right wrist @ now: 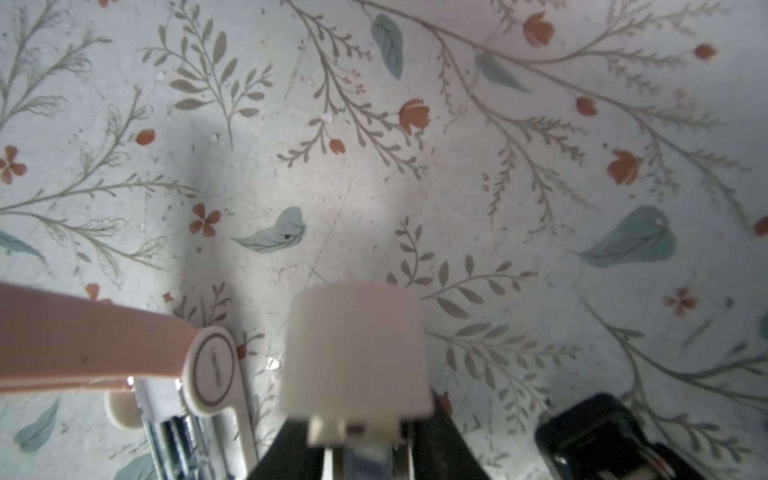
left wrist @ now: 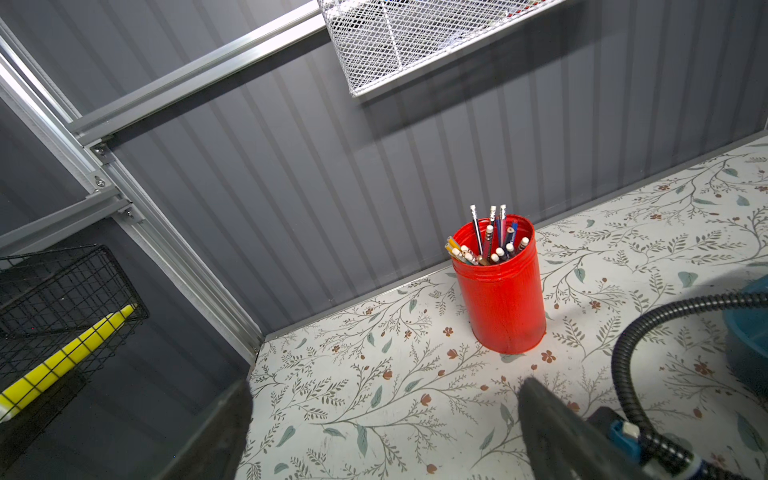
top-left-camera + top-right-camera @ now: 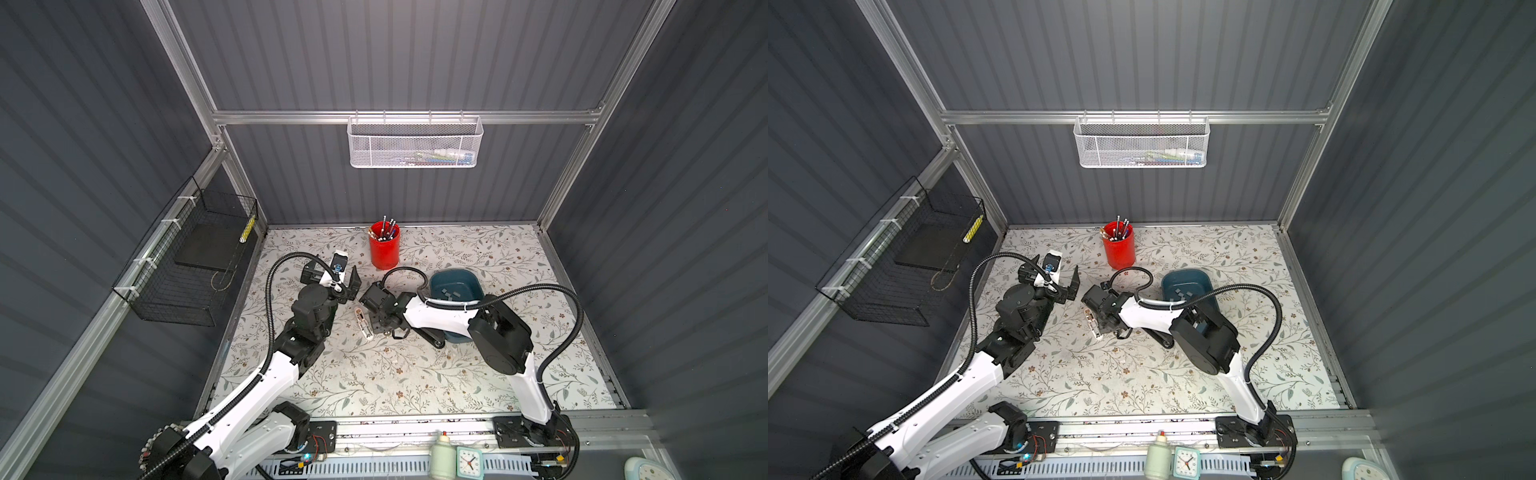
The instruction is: Load the staples into the stapler
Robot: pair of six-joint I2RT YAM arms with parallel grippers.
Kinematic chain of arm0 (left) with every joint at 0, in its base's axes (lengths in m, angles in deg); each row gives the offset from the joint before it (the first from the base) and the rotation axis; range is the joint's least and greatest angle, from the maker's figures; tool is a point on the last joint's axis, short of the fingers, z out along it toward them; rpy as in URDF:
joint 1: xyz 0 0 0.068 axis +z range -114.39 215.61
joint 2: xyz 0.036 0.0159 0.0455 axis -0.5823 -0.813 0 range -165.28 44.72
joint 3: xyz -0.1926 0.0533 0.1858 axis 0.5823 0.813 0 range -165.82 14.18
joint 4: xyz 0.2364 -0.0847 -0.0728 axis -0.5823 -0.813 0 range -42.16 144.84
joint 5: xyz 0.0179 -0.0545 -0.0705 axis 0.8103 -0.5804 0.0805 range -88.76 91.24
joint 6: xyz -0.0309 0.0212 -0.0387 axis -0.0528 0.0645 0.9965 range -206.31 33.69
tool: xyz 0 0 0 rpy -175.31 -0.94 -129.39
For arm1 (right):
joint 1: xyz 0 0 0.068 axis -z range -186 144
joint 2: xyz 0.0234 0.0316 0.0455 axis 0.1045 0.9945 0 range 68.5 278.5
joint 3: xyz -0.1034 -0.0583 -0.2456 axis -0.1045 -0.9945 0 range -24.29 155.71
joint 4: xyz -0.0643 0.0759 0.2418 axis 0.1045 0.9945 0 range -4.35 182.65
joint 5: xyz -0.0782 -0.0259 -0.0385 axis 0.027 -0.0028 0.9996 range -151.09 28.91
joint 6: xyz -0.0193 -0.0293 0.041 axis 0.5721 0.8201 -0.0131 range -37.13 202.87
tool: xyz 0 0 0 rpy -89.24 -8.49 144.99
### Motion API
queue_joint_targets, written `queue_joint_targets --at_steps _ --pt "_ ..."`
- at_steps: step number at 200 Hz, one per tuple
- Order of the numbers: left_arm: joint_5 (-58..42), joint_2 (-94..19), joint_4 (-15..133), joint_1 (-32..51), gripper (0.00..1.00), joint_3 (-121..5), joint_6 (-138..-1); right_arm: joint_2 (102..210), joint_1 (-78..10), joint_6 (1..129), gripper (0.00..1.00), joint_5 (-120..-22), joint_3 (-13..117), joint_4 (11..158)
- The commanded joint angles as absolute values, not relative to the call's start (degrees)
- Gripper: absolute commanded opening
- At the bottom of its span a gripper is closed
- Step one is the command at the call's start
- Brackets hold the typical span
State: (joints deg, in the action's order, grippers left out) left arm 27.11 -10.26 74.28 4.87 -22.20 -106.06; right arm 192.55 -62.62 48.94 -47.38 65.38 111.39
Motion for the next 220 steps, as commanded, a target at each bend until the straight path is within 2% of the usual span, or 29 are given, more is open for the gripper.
queue_joint_targets --at_steps 1,35,96,119,136,160,177,220 --pt "26.39 -9.81 74.40 5.14 1.00 -24.26 -106.65 192.72 -62.58 48.05 0.39 -47.02 64.35 110.56" --pt "25.81 -9.60 74.11 5.13 1.00 -24.40 -106.69 191.17 -62.58 47.80 0.51 -46.88 63.22 109.76" --pt "24.30 -8.69 72.12 5.11 1.00 -25.85 -106.82 184.48 -62.93 47.62 0.66 -46.14 59.05 108.43" --pt "24.98 -6.83 69.32 5.11 1.00 -27.68 -104.57 180.24 -63.12 47.70 0.72 -46.21 55.71 106.73" --pt "27.46 -4.63 68.89 5.11 1.00 -28.93 -97.89 176.72 -63.19 48.01 0.76 -46.63 53.08 105.21" --pt "23.32 -3.37 64.46 5.13 1.00 -31.52 -96.57 171.52 -63.39 48.80 0.81 -47.85 49.46 102.74" --pt "23.59 -2.88 66.14 5.12 1.00 -30.41 -95.82 167.99 -63.34 49.23 0.83 -48.44 47.37 101.47" --pt "14.95 -3.17 65.89 5.12 1.00 -29.57 -98.03 159.08 -63.38 50.14 0.86 -48.23 42.48 98.74"
